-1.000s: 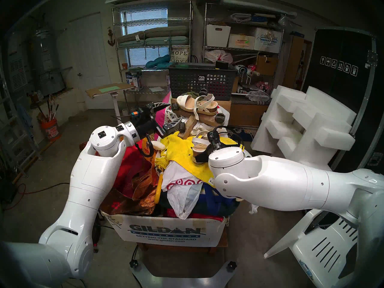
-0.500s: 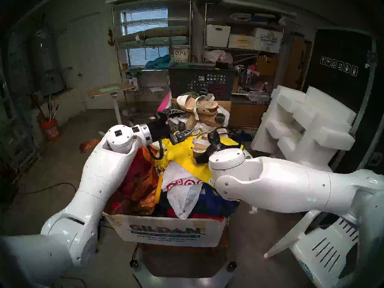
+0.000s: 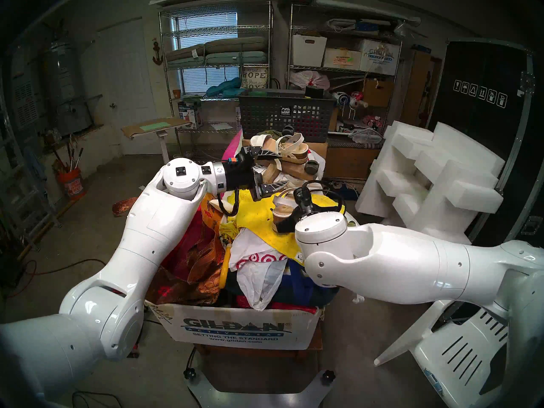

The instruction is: Unbuckle a shoe

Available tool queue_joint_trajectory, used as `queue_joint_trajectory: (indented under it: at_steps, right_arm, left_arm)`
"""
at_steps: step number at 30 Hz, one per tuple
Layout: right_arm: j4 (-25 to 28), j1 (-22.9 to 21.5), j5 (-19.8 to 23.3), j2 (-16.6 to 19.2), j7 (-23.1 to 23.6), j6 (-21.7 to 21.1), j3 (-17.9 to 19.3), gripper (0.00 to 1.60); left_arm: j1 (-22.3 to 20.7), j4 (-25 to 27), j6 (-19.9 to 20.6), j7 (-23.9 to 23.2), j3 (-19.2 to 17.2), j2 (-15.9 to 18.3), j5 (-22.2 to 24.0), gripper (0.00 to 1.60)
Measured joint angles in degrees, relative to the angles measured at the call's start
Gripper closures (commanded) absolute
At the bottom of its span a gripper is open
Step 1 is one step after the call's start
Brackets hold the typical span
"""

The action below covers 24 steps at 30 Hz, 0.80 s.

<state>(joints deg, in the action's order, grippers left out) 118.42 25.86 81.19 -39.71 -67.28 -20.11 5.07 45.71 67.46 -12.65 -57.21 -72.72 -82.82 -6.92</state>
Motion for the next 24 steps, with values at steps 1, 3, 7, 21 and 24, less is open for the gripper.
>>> queue_joint_trajectory:
  at_steps: [1,3,7,21,24]
  right_arm:
    - [0.08,0.01,-0.02,0.00,-0.07,0.01,-0.01,1.60]
    - [0.22,0.02,-0.05,0.01,-0.21,0.02,-0.02,1.60]
    - [0.49,0.04,-0.15,0.05,-0.45,0.03,-0.04,1.60]
    - [1.28,0.10,-0.29,0.47,-1.14,0.03,-0.09,1.60]
    - [1.52,0.13,-0.34,0.60,-1.38,0.05,-0.11,1.60]
  left_arm:
    - [-0.52,-0.52,-0.49,-0.32,0.31,-0.13,-0.44,0.85]
    - [-1.50,-1.59,-1.45,-1.07,0.97,-0.36,-1.05,0.59]
    - [-3.30,-3.84,-4.04,-2.61,2.28,-0.85,-1.76,0.31]
    - [-6.92,-10.29,-11.88,-7.62,7.08,-1.60,-4.32,0.33]
    - [-7.91,-12.05,-12.89,-8.24,8.09,-1.87,-5.59,0.34]
